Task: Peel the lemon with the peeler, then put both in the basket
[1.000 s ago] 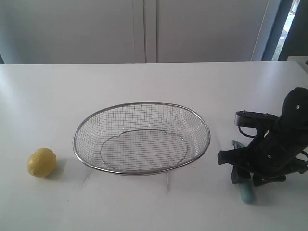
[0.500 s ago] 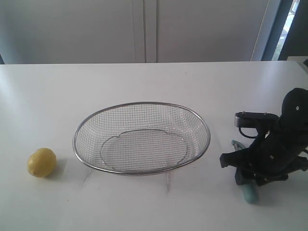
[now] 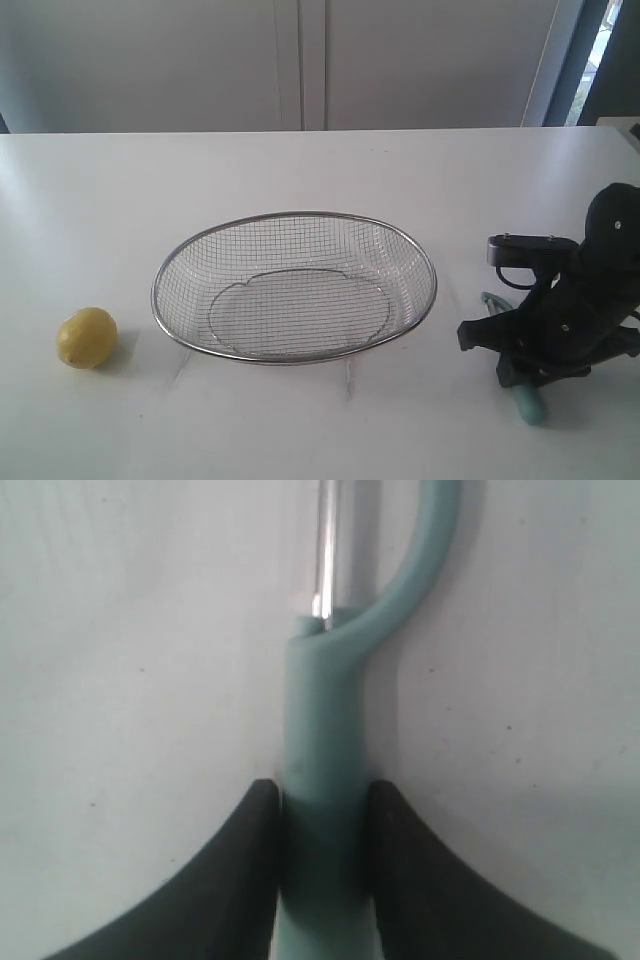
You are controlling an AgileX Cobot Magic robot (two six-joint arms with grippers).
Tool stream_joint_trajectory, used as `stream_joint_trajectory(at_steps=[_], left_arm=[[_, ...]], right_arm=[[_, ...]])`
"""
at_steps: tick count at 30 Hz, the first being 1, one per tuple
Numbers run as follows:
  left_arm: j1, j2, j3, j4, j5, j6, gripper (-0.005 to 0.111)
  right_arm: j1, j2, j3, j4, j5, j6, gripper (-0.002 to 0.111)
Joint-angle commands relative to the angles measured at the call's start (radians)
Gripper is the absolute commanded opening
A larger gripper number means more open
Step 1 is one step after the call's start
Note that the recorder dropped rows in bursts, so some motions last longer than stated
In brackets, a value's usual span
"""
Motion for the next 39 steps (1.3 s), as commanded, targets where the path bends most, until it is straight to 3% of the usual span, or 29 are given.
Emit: stream_joint_trajectory(at_steps=[1, 39], left_arm=[[0.002, -0.003, 0.009, -0.005, 0.004, -0.001, 0.000], [0.002, -0.003, 0.009, -0.005, 0.004, -0.001, 0.000]], right_arm=[[0.001, 0.003, -0.004, -0.014, 0.015, -0.023, 0.000], [0.001, -0.478, -0.008, -0.123, 0.028, -0.033, 0.000]])
